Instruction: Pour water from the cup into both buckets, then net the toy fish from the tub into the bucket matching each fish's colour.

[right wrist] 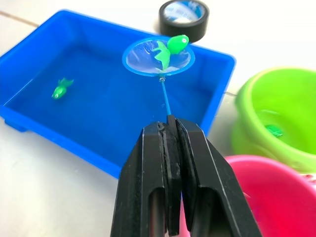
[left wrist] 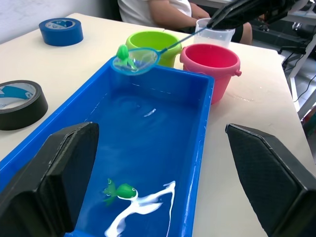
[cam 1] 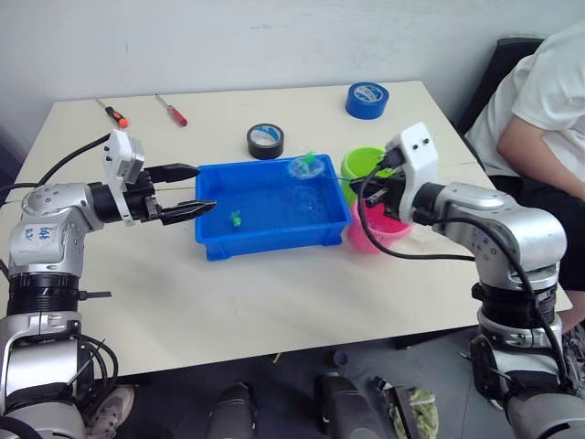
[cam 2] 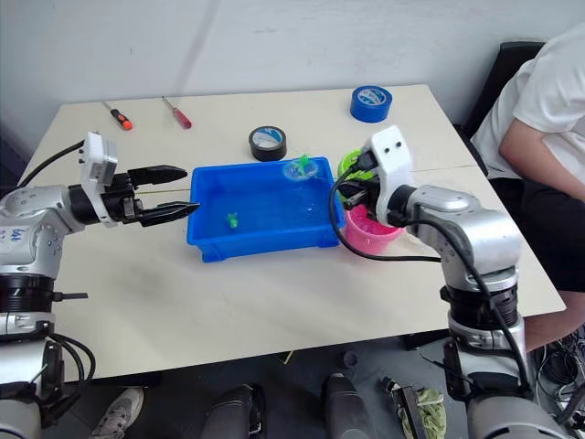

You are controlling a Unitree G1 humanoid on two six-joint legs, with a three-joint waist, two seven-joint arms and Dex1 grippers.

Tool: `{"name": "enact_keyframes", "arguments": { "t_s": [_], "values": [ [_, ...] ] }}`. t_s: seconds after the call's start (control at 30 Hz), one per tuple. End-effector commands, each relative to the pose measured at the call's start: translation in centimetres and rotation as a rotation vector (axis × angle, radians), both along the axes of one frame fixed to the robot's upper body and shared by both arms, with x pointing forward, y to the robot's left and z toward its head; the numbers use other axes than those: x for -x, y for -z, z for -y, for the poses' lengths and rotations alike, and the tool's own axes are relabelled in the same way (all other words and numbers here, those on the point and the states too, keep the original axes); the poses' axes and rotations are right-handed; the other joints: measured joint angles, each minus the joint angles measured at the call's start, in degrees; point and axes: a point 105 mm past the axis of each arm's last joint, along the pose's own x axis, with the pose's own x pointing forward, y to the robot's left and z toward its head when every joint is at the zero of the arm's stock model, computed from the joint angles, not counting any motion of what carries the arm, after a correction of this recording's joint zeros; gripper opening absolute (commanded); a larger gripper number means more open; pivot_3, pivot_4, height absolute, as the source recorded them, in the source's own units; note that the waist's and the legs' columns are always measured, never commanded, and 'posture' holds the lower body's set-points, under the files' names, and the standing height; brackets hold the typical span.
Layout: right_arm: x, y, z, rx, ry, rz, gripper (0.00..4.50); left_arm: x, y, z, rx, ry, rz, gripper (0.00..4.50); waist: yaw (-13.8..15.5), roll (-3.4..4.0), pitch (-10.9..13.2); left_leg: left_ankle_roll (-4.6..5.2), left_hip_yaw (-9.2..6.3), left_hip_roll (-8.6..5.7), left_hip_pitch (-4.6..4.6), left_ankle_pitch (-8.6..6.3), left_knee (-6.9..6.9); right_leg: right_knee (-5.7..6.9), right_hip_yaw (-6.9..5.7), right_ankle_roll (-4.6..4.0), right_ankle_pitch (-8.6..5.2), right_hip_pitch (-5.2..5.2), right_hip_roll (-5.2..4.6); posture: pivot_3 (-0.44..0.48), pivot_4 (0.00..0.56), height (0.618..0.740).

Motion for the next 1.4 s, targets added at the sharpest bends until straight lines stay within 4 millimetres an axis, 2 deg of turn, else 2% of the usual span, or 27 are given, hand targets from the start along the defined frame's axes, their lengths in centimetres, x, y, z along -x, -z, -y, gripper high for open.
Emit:
{"name": "enact_keyframes", "arguments": {
  "t_s": [0.03,0.2,0.33,0.47,0.67,1.13,1.4],
  "values": [
    [0.8,-3.1,2.5,-0.028,0.053,0.111,0.00,-0.3,-1.6,0.0,-0.008,0.013,0.056,4.47,0.08,0.00,0.00,0.00,0.00,0.00,0.00,0.00,0.00,-0.02,-0.01,0.00,0.00,0.01,0.00,0.000,0.150,0.731],
    [0.7,-3.5,5.3,-0.009,0.139,0.133,0.00,-0.8,-1.8,0.5,-0.006,0.039,0.062,4.47,0.05,0.00,0.00,0.01,0.00,-0.01,0.02,-0.01,0.00,-0.04,0.00,0.01,0.00,0.04,0.00,0.000,0.150,0.731],
    [0.3,-2.7,7.3,0.047,0.205,0.138,0.00,-1.4,-2.3,1.4,0.000,0.074,0.071,4.47,0.10,0.00,0.00,0.01,0.00,-0.01,0.02,0.00,0.00,-0.04,0.00,0.01,0.00,0.04,0.02,0.000,0.150,0.731],
    [-0.1,-1.4,7.7,0.153,0.216,0.158,0.00,-1.8,-2.4,1.9,-0.003,0.096,0.074,4.47,-0.09,0.00,0.00,0.01,0.02,-0.02,0.01,0.00,0.01,-0.06,0.03,0.02,0.01,0.03,0.02,0.000,0.150,0.731],
    [-0.8,0.0,7.8,0.446,0.194,0.265,0.00,-1.9,-2.4,2.0,-0.008,0.107,0.073,4.47,-0.16,0.00,0.00,0.01,0.02,-0.01,0.02,0.00,0.02,-0.05,0.04,0.02,0.01,0.02,0.05,0.000,0.150,0.731],
    [-1.3,-0.3,8.0,1.048,0.115,0.543,0.00,-1.7,-2.1,1.8,-0.008,0.102,0.065,4.47,-0.04,0.00,0.00,0.00,0.03,-0.01,0.02,0.00,0.11,-0.02,0.05,0.03,0.01,0.03,0.04,0.000,0.150,0.731],
    [-1.5,-0.1,8.4,1.142,0.094,0.562,0.00,-1.6,-1.9,1.9,-0.007,0.103,0.060,4.47,-0.08,0.00,0.00,-0.02,0.03,-0.01,0.02,0.01,0.16,0.03,0.05,0.03,0.01,0.04,0.04,0.000,0.150,0.731]
  ]
}}
